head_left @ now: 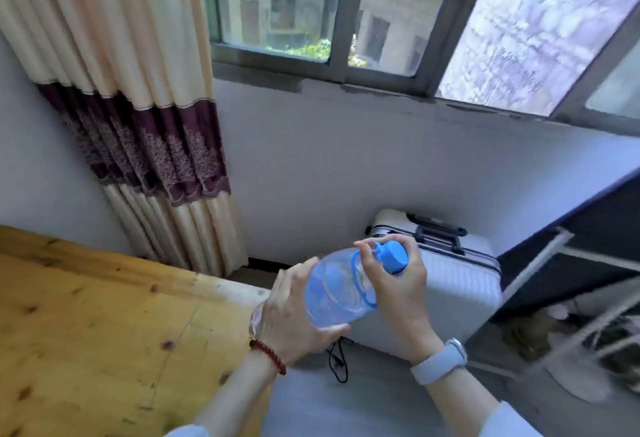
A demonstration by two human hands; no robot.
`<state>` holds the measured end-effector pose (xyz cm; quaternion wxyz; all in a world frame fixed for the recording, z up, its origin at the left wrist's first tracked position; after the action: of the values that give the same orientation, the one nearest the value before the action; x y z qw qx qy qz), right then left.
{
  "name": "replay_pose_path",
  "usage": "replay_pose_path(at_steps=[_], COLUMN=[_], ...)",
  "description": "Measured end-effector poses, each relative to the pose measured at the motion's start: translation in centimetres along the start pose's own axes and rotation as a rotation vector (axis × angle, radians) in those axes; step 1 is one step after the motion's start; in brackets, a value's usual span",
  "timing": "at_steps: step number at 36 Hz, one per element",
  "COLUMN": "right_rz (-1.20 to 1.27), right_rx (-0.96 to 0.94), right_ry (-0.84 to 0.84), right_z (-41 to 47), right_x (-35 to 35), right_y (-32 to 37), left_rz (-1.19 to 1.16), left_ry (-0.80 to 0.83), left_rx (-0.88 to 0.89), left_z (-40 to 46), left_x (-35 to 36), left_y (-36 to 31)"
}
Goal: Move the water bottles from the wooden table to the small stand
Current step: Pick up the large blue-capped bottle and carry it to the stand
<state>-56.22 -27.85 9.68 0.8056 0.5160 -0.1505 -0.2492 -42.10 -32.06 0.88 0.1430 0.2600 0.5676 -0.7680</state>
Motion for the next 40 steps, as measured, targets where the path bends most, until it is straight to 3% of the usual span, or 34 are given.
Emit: replay_pose_path(at_steps=[8,16,20,31,40], right_rz=[-0.056,-0.287,-0.346,-0.676,-0.849], right_rx=[-0.037,-0.020,0.048,0.186,0.243], right_ry=[-0.323,-0.535,-0.668,-1.128,-1.315], right_z=[-1.5,-8.4,-12.9,-27.5,-30.9], right_x=[-22.3,-46.0,-57.3,-84.2,-106.7], right_y=[2.9,3.0,3.5,4.5,6.8], left_rz=[-0.013,-0.196,-0.109,0.194,0.114], left_ry=[0.326,0.802,1.052,1.384,1.572], left_rx=[0.215,0.164,0.206,0.714,0.830], left_z=[-4.0,-15.8,-21.8,-38.3,-49.6], left_x=[13.1,33.5,43.6,64.1,81.7], left_y=[-15.7,-29.1,-34.8,-52.0,-67.2])
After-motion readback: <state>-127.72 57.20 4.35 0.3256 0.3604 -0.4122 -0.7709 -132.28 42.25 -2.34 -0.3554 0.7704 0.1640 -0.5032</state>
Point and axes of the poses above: each hand's wrist, its own z-axis towards the middle knuckle, its own x-axis out of the palm, y = z × x, the point moved 4 cm from there along z, towards the middle knuckle, and after that the axes turned 11 degrees about -x, right-handed, at the moved point
